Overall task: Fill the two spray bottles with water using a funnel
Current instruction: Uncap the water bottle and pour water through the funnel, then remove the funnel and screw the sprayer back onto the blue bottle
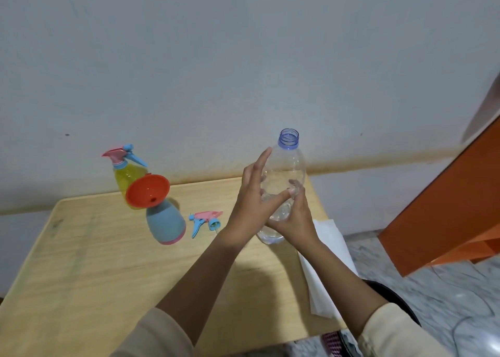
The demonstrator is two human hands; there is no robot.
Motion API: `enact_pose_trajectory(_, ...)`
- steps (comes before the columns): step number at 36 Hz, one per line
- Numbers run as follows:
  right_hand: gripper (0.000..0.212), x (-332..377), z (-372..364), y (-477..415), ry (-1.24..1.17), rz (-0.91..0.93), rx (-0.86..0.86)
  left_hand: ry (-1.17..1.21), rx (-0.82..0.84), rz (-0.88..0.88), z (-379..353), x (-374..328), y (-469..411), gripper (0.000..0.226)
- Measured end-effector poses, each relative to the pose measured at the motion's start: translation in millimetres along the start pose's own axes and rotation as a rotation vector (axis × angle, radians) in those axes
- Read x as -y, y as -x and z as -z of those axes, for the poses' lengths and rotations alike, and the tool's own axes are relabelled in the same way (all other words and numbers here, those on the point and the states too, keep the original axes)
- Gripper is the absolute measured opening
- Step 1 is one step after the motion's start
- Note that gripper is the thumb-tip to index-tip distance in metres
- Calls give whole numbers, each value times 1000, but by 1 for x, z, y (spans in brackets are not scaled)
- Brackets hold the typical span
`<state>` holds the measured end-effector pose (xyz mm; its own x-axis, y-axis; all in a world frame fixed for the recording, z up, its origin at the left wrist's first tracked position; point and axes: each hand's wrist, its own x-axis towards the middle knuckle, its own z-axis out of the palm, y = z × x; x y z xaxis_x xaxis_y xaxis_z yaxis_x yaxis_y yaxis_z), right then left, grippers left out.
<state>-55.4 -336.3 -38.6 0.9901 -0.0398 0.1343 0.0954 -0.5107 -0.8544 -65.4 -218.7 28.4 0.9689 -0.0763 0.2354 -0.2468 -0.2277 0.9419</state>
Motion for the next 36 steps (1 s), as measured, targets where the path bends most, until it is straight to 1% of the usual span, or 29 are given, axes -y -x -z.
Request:
enact_pose_trajectory(6,104,-1,2,2,-1,29,-6,-12,20,-19,0,-2,0,82)
enact_pose_trajectory(12,107,6,1,10,25,-40,-45,-5,48,-53,4,1,3,79)
enact_pose_trajectory(16,102,8,-2,20,-76,-110,-123,-22,52,-75,10,10,2,78)
enact_pose_trajectory(18,96,8,-5,28,-107,-131,-176,-43,77,-72,19,14,3,75)
enact_pose_trajectory(21,85,12,-12,43,-93,-153,-268,-112,98,-71,44,22,11,63)
enact_pose_trajectory(23,72,16,-21,56,-70,-163,-343,-151,46,-65,66,33,21,55)
enact_pose_trajectory(26,47,22,-45,73,-46,-162,-408,-199,-87,14,100,57,45,37)
enact_pose_trajectory(28,37,29,-65,81,-52,-138,-372,-250,-214,66,121,77,64,26)
enact_pose_trajectory(30,34,42,-87,81,-74,-104,-275,-288,-341,137,142,97,81,22)
enact_pose_trajectory(33,38,70,-116,69,-99,-21,-92,-322,-468,282,172,124,92,37)
enact_pose_trajectory(34,43,80,-124,62,-96,10,-35,-325,-477,320,181,132,91,43)
enact_pose_trajectory(36,60,101,-140,47,-72,68,61,-303,-442,374,195,142,84,55)
